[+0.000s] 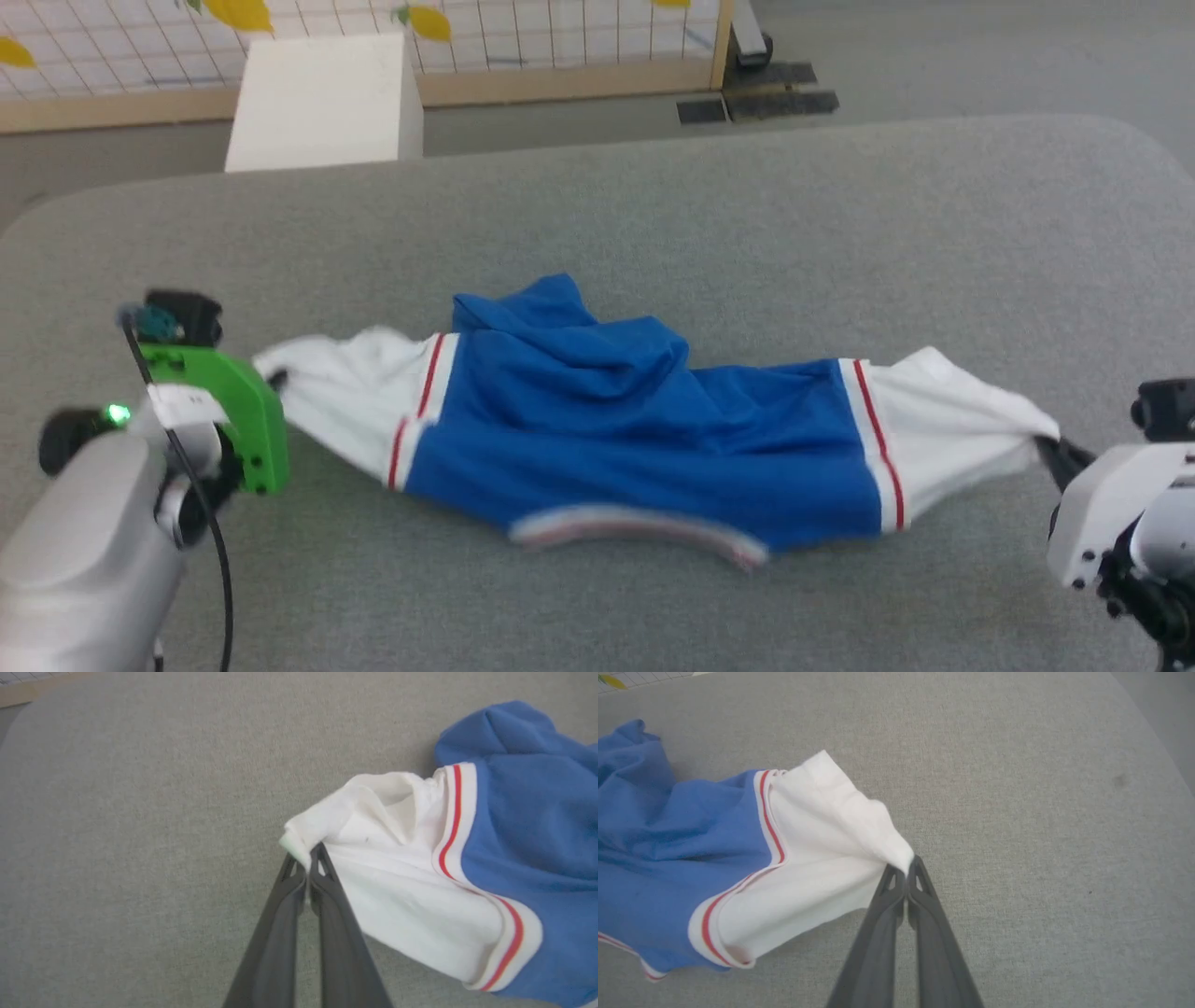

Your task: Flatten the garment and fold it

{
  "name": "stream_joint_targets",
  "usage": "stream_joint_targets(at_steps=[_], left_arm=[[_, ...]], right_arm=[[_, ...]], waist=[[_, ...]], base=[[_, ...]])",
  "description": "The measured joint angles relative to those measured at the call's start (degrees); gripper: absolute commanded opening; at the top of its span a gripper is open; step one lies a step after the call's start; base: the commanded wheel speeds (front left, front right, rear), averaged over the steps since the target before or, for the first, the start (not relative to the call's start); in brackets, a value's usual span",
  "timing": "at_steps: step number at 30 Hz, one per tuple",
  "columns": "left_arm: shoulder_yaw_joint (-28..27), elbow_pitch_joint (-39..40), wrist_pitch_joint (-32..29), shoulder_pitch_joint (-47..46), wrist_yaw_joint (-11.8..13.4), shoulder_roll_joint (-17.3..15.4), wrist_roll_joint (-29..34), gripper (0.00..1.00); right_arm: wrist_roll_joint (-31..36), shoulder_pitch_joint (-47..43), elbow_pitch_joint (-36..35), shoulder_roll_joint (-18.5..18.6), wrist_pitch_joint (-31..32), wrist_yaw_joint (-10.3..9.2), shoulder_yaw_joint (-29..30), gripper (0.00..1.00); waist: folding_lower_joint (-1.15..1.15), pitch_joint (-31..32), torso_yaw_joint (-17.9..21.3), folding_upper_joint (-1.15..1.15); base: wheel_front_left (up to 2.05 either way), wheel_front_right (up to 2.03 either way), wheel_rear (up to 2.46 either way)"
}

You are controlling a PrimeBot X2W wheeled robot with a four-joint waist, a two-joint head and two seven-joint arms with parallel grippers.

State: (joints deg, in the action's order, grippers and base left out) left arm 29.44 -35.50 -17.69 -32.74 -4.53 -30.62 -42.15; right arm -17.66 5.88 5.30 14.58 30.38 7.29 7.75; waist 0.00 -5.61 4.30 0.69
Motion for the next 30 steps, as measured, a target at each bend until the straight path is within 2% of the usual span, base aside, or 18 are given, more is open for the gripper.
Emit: stream_joint_targets(at_steps=[7, 14, 20, 30], left_arm=[[-1.07, 4.9, 1.2, -8.61, 3.09, -1.65, 2.88, 0.0], [-1.78, 3.87, 1.34, -21.55, 3.68, -1.63, 5.69, 0.0], [-2.78, -0.54, 2.86, -33.83, 2.58, -1.71, 7.5, 0.0], [-6.2, -6.14, 14.7, -53.32, 3.75, -1.49, 10.48, 0.0]], right_arm=[[1.02, 10.5, 0.02, 2.54, -1.2, 0.0, 0.43, 0.0], [1.65, 27.84, 4.97, 5.43, -2.75, 0.0, -1.33, 0.0], [1.58, 45.25, 11.34, 5.84, -6.35, 0.0, -3.9, 0.0], [5.72, 70.87, 21.64, 5.47, -15.93, 0.0, -5.81, 0.0]], waist=[[0.0, 4.29, -1.06, 0.0], [0.0, 3.87, -1.68, 0.0], [0.0, -0.52, -1.64, 0.0], [0.01, -12.33, -0.31, 0.0]], base=[[0.0, 0.0, 0.0], [0.0, 0.0, 0.0], [0.0, 0.0, 0.0], [0.0, 0.0, 0.0]])
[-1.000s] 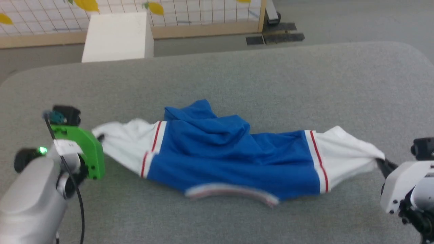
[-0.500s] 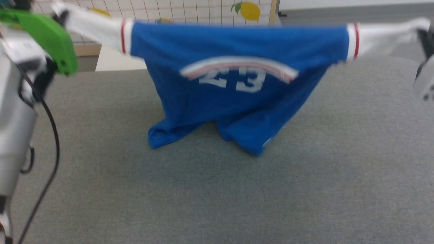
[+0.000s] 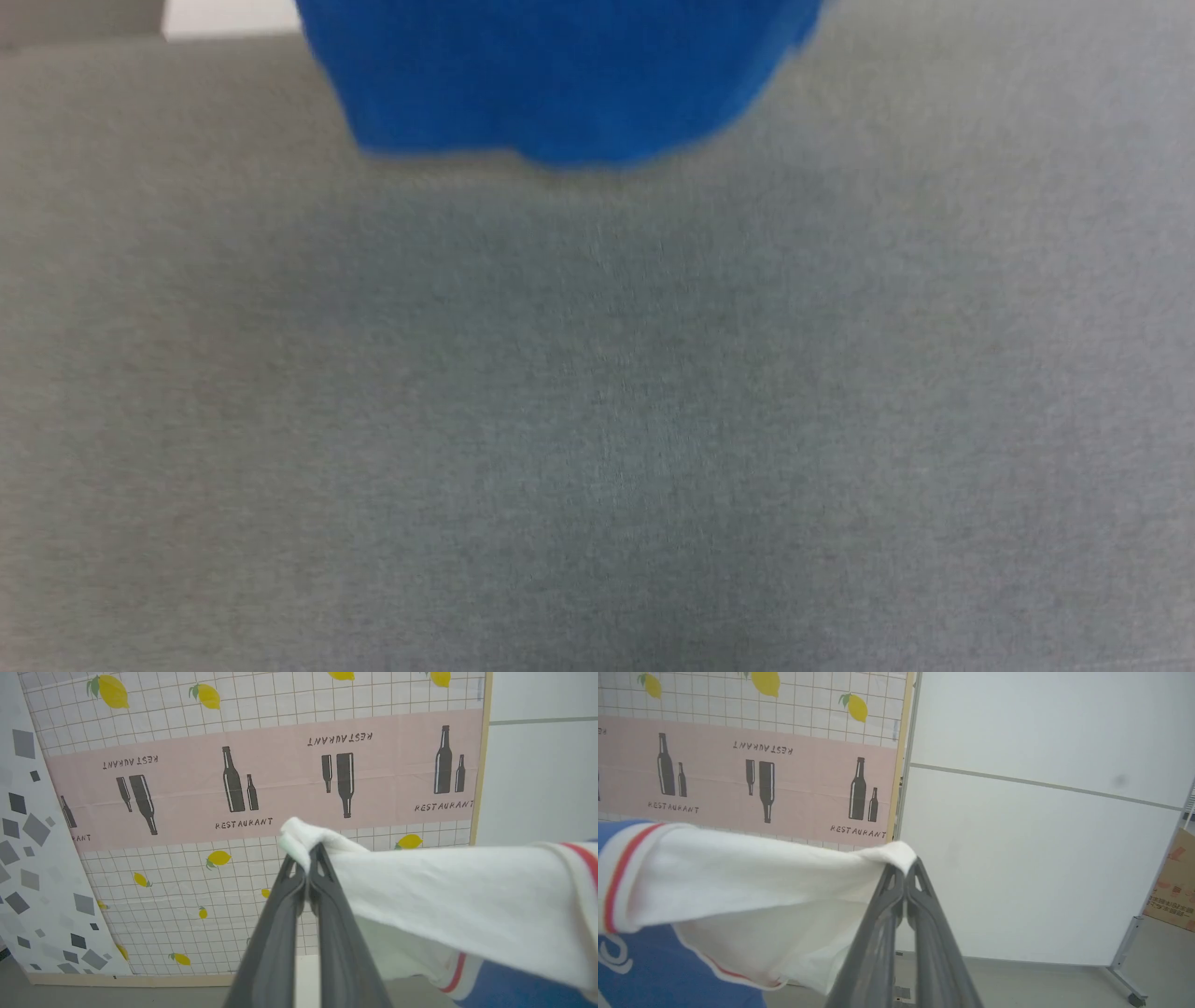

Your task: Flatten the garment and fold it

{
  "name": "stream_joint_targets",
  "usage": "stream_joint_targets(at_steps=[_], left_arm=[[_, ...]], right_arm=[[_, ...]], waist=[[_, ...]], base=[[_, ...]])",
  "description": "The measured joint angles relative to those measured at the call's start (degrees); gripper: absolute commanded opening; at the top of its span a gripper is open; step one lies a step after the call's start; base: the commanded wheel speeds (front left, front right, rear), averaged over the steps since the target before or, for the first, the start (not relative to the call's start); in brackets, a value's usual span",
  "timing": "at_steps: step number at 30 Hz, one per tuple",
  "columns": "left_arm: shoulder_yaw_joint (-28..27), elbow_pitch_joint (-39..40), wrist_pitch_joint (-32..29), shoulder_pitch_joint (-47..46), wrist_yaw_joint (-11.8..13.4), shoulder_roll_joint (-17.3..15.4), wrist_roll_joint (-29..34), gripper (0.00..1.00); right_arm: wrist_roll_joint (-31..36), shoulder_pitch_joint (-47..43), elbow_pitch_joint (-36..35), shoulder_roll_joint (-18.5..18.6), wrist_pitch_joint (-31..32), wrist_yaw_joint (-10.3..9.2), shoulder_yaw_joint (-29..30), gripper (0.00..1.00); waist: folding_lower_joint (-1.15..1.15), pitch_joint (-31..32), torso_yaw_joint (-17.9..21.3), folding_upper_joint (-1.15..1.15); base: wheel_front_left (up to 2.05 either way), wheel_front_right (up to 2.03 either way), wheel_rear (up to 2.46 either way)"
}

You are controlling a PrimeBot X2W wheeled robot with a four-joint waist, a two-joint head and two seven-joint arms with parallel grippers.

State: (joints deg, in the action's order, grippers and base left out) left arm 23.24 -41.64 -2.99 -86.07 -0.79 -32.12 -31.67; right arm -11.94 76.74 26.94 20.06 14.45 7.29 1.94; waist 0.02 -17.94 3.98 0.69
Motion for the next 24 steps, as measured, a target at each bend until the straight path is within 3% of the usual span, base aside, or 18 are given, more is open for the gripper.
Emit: stream_joint_targets(at_steps=[6, 12, 17, 24], left_arm=[[0.14, -3.63, 4.14, -7.77, 0.44, 0.58, 1.99, 0.0], [0.69, -7.82, 7.17, -10.03, 0.27, 2.14, 2.34, 0.0], [0.83, -11.96, 9.4, -9.83, -0.78, 3.2, 1.87, 0.0], [0.38, -17.59, 14.91, 0.75, -2.93, 4.64, -0.19, 0.0]], right_arm=[[1.88, 10.34, 7.14, -1.56, -7.02, 0.0, -1.71, 0.0], [1.9, 14.76, 14.07, -3.37, -11.87, 0.0, -4.78, 0.0], [0.7, 15.03, 19.35, -4.88, -14.46, 0.0, -7.82, 0.0], [-4.74, 6.06, 24.86, -6.8, -18.94, 0.0, -16.51, 0.0]], waist=[[0.0, -6.88, 0.75, 0.0], [0.0, -12.37, 1.38, 0.0], [0.0, -15.26, 1.8, 0.0], [-0.01, -12.74, 2.04, 0.0]], base=[[0.0, 0.0, 0.0], [0.0, 0.0, 0.0], [0.0, 0.0, 0.0], [0.0, 0.0, 0.0]])
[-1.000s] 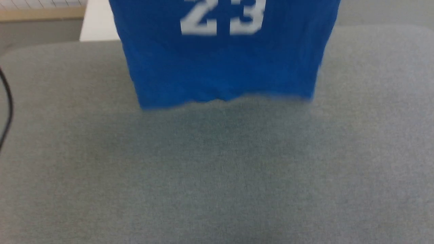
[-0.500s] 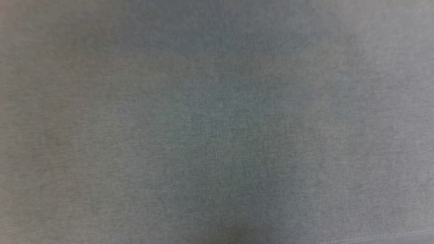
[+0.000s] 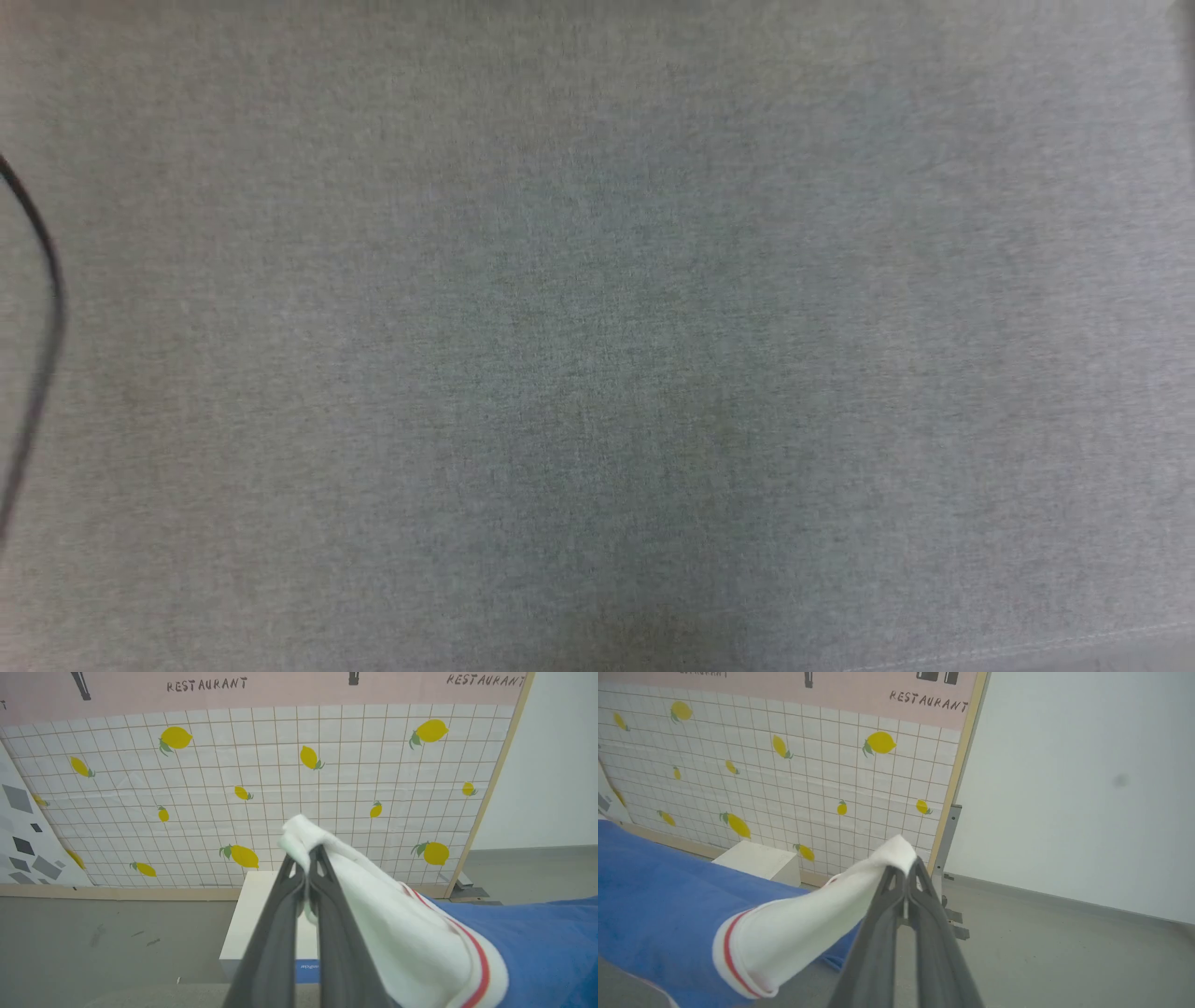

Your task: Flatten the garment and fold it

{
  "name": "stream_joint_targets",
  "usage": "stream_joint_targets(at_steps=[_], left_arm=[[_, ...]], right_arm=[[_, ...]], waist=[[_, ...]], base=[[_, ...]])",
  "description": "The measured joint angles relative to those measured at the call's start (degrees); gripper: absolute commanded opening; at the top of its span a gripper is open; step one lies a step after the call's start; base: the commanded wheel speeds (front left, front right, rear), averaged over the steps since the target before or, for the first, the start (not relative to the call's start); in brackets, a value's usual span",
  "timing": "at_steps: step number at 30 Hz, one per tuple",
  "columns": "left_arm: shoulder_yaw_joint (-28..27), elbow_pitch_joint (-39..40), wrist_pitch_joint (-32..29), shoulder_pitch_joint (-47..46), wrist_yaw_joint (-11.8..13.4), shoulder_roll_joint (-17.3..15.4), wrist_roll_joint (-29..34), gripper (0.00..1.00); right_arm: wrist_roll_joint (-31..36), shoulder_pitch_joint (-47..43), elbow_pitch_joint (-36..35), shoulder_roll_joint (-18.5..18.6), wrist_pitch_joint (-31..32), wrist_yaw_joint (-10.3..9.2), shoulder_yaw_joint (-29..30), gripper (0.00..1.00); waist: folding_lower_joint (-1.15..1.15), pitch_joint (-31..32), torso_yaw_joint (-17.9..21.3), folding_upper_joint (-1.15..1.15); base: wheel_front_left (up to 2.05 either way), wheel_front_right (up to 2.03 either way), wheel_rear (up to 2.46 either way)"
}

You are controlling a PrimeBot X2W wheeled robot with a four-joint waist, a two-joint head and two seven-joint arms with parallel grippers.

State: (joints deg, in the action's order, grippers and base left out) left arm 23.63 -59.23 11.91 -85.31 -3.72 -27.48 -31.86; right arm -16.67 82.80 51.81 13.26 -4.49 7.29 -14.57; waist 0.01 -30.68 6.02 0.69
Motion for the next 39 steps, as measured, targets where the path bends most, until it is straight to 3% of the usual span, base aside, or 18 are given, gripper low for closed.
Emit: stream_joint_targets(at_steps=[6, 10, 16, 23, 27, 31, 35, 39], left_arm=[[-1.11, 0.04, 2.32, 16.19, -0.76, 1.65, -2.97, 0.0], [-2.97, 3.98, 2.55, 28.42, -0.42, 1.29, -3.72, 0.0], [-5.83, 17.11, 2.79, 46.81, 3.64, -0.18, -4.27, 0.0], [-8.23, 37.13, -2.18, 69.37, 12.13, -4.07, -7.12, 0.0], [-9.58, 47.89, -5.91, 80.12, 17.12, -6.02, -8.81, 0.0], [-10.12, 56.78, -8.99, 89.61, 21.63, -7.21, -9.64, 0.0], [-9.91, 62.18, -11.87, 97.91, 24.38, -7.67, -10.61, 0.0], [-9.35, 63.0, -12.89, 101.91, 25.66, -7.7, -11.12, 0.0]], right_arm=[[-6.19, -14.77, -0.88, 1.49, -2.04, 0.0, -5.66, 0.0], [-9.94, -25.64, -5.01, 3.53, -2.78, 0.0, -7.06, 0.0], [-12.84, -42.32, -13.85, 7.4, -2.65, 0.0, -5.15, 0.0], [-12.44, -61.67, -27.66, 8.8, 5.82, 0.02, 3.44, 0.0], [-10.27, -71.83, -35.66, 6.69, 11.38, 0.05, 9.48, 0.0], [-7.19, -82.74, -44.17, 2.32, 16.75, 0.29, 16.15, 0.0], [-3.45, -94.53, -52.2, -3.43, 22.87, 0.29, 22.05, 0.0], [-1.52, -101.73, -55.03, -6.56, 25.99, 0.29, 24.06, 0.0]], waist=[[-0.01, 5.43, -0.56, 0.0], [-0.01, 9.79, -1.08, 0.0], [-0.02, 16.4, -1.68, 0.0], [-0.02, 23.53, -2.08, 0.0], [-0.02, 26.37, -2.17, 0.0], [-0.02, 28.68, -2.46, 0.0], [-0.02, 30.75, -3.29, 0.0], [-0.02, 31.62, -4.26, 0.0]], base=[[0.0, 0.0, 0.0], [0.0, 0.0, 0.0], [0.0, 0.0, 0.0], [0.0, 0.0, 0.0], [0.0, 0.0, 0.0], [0.0, 0.0, 0.0], [0.0, 0.0, 0.0], [0.0, 0.0, 0.0]])
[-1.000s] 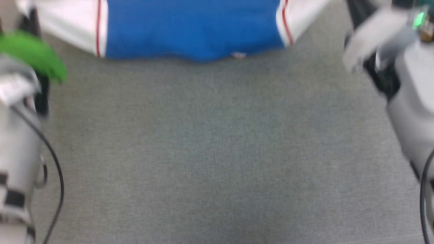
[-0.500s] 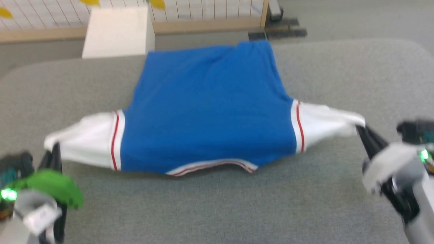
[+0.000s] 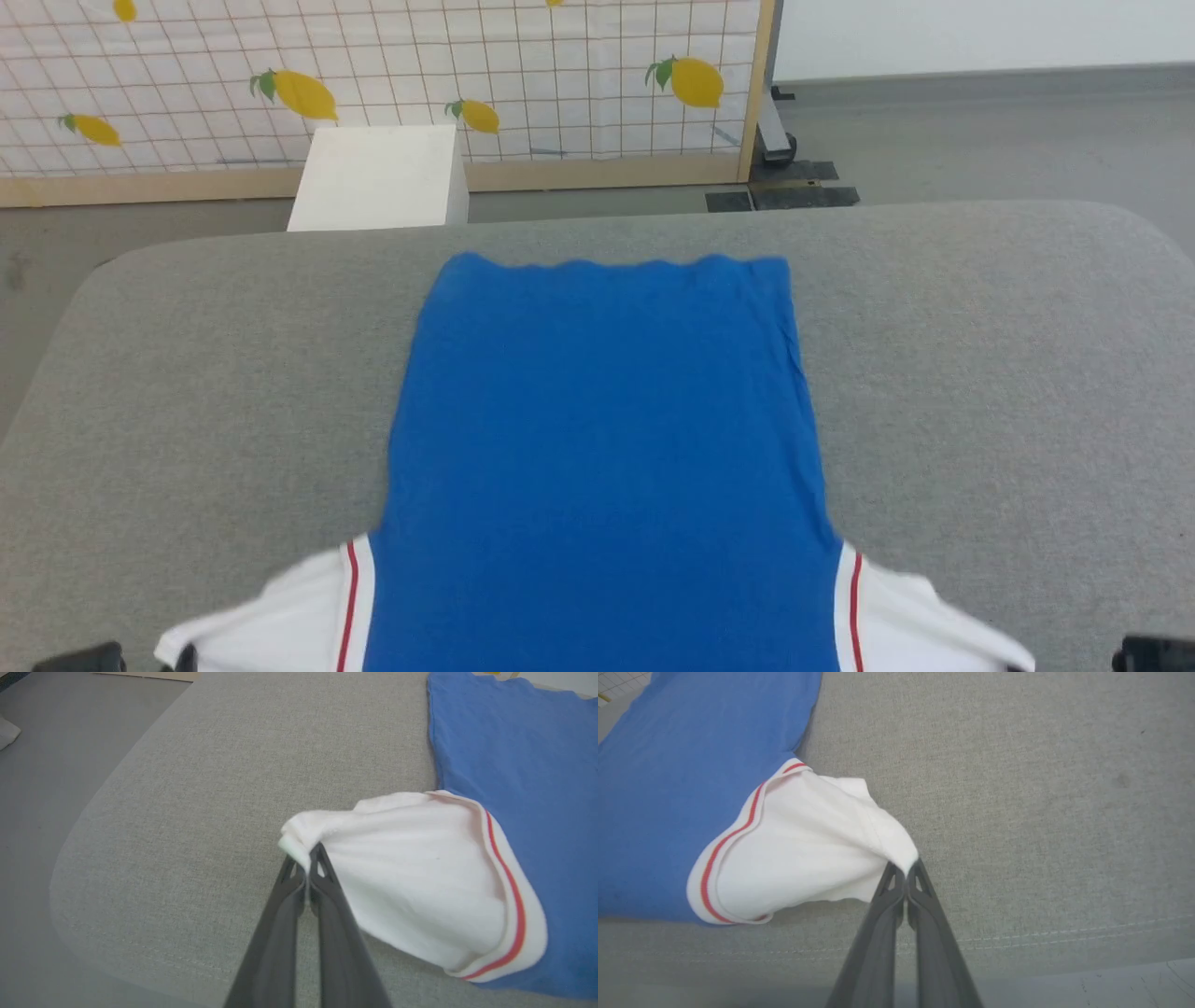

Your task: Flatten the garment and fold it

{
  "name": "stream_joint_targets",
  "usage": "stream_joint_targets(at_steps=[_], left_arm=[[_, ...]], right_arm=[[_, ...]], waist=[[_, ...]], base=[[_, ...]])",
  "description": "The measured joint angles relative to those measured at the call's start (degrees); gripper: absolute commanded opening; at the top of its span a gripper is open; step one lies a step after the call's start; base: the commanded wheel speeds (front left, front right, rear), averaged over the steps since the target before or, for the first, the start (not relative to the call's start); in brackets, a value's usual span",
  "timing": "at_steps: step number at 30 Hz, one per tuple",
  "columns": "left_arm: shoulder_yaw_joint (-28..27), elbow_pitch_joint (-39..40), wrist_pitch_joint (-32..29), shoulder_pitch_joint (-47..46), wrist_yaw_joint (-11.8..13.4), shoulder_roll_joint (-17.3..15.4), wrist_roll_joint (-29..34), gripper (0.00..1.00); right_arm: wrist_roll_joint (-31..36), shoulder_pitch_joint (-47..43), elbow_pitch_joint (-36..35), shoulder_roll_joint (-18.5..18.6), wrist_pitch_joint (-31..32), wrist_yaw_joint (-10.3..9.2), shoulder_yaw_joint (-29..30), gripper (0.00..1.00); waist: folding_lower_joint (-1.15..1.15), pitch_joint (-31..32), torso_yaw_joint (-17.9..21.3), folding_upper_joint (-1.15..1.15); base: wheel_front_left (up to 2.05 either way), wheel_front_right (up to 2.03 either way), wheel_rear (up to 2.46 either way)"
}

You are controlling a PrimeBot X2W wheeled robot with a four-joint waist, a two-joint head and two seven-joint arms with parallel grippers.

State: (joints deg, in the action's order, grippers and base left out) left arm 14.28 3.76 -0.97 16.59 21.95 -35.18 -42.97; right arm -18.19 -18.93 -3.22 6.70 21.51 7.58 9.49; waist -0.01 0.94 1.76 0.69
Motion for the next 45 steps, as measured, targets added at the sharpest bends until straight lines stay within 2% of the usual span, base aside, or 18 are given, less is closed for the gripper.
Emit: stream_joint_targets(at_steps=[4, 6, 7, 9, 14, 19, 23, 29, 32, 34, 37, 45], left_arm=[[0.8, -0.07, -0.04, 2.72, 0.63, 0.86, -1.11, 0.0], [1.55, -0.77, 0.47, 3.21, 0.63, 2.38, -1.49, 0.0], [1.74, -0.99, 0.65, 3.2, 0.55, 2.77, -1.49, 0.0], [1.93, -1.31, 1.32, 3.16, 0.45, 3.52, -1.57, 0.0], [1.76, -1.43, 3.7, 2.87, 0.21, 4.9, -1.57, 0.0], [1.96, -1.25, 5.02, 1.02, -0.26, 5.56, -1.32, 0.0], [2.32, -0.23, 5.84, -1.45, -0.26, 5.77, -0.47, 0.0], [3.87, 2.18, 6.46, -5.76, -0.25, 6.21, 2.27, 0.0], [5.26, 3.15, 6.67, -8.6, -0.71, 7.13, 2.9, 0.0], [6.73, 3.61, 7.17, -11.04, -1.29, 8.31, 4.03, 0.0], [7.88, 3.85, 7.8, -13.09, -1.9, 9.36, 5.15, 0.0], [10.61, 4.44, 9.13, -17.56, -3.28, 11.87, 6.26, 0.0]], right_arm=[[0.74, -4.31, -0.43, -2.03, 2.0, 0.0, 1.1, 0.0], [0.76, -5.3, 0.48, -2.76, 3.69, 0.0, 0.27, 0.0], [0.71, -5.28, 0.52, -2.87, 3.7, 0.0, -0.27, 0.24], [0.34, -5.25, 0.25, -3.02, 3.67, -0.01, -1.26, 1.0], [-0.49, -2.03, -2.33, -3.27, 0.53, -0.01, -0.71, 1.0], [-0.42, 5.88, -0.74, -2.94, -1.89, -0.01, 0.81, 1.0], [-0.97, 16.1, 6.44, -1.37, -2.71, -0.01, 2.12, 1.0], [-3.46, 34.79, 19.76, 3.98, -2.8, -0.02, 1.11, 1.0], [-4.59, 44.09, 26.17, 6.75, -0.54, -0.01, -0.25, 1.0], [-5.04, 51.59, 31.58, 9.49, 3.2, -0.02, -1.56, 1.0], [-5.17, 58.74, 36.63, 11.33, 8.96, -0.02, -2.63, 1.0], [-4.42, 72.07, 46.0, 13.44, 22.24, -0.02, -3.37, 1.0]], waist=[[0.0, 0.57, -0.52, 0.0], [0.0, 0.21, -0.49, 0.0], [0.0, 0.09, -0.48, 0.0], [0.0, -0.15, -0.46, 0.0], [0.0, -1.03, -0.42, 0.0], [0.0, -2.34, -1.1, 0.0], [0.0, -4.05, -2.02, 0.0], [0.01, -7.34, -3.86, 0.0], [0.01, -9.37, -5.26, 0.0], [0.01, -11.36, -6.92, 0.0], [0.01, -13.72, -8.52, 0.0], [0.01, -19.95, -13.36, 0.0]], base=[[0.0, 0.0, 0.0], [0.0, 0.0, 0.0], [0.0, 0.0, 0.0], [0.0, 0.0, 0.0], [0.0, 0.0, 0.0], [0.0, 0.0, 0.0], [0.0, 0.0, 0.0], [0.0, 0.0, 0.0], [0.0, 0.0, 0.0], [0.0, 0.0, 0.0], [0.0, 0.0, 0.0], [0.0, 0.0, 0.0]])
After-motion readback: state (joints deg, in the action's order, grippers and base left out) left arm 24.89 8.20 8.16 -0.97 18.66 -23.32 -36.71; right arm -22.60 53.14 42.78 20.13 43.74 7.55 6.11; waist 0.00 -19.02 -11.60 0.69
